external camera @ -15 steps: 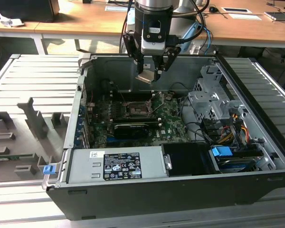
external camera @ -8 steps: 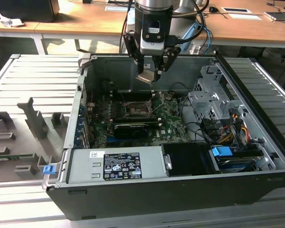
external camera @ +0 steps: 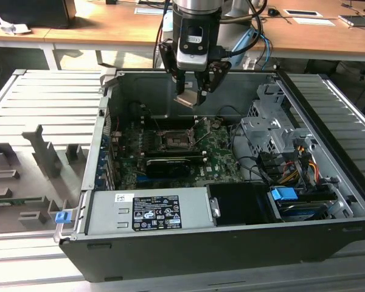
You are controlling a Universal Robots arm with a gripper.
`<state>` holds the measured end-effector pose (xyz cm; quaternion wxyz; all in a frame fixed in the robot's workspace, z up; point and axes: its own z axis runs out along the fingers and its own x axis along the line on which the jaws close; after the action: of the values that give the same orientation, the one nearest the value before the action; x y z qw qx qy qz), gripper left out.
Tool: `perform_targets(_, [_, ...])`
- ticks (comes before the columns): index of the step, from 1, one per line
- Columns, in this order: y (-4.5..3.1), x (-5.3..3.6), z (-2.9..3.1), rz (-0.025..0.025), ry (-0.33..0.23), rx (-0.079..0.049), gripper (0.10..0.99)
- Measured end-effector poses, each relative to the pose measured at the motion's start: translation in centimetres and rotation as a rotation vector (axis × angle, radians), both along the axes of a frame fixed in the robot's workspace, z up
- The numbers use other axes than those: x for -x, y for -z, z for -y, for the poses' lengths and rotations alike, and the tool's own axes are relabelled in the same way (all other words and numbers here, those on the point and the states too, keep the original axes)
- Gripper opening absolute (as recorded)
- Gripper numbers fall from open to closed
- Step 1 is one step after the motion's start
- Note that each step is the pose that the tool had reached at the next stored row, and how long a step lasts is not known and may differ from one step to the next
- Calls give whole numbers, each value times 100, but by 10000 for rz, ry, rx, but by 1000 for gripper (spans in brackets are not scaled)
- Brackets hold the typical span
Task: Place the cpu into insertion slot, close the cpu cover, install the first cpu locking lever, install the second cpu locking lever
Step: 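Place the cpu into insertion slot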
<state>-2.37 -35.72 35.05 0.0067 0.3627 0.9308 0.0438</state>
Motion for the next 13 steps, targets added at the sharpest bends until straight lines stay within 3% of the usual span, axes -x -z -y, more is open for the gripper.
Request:
perform_targets(8, [20, 0, 0, -1, 1443, 1, 529])
perform_targets(13, [57, 0, 0, -1, 1559, 0, 529])
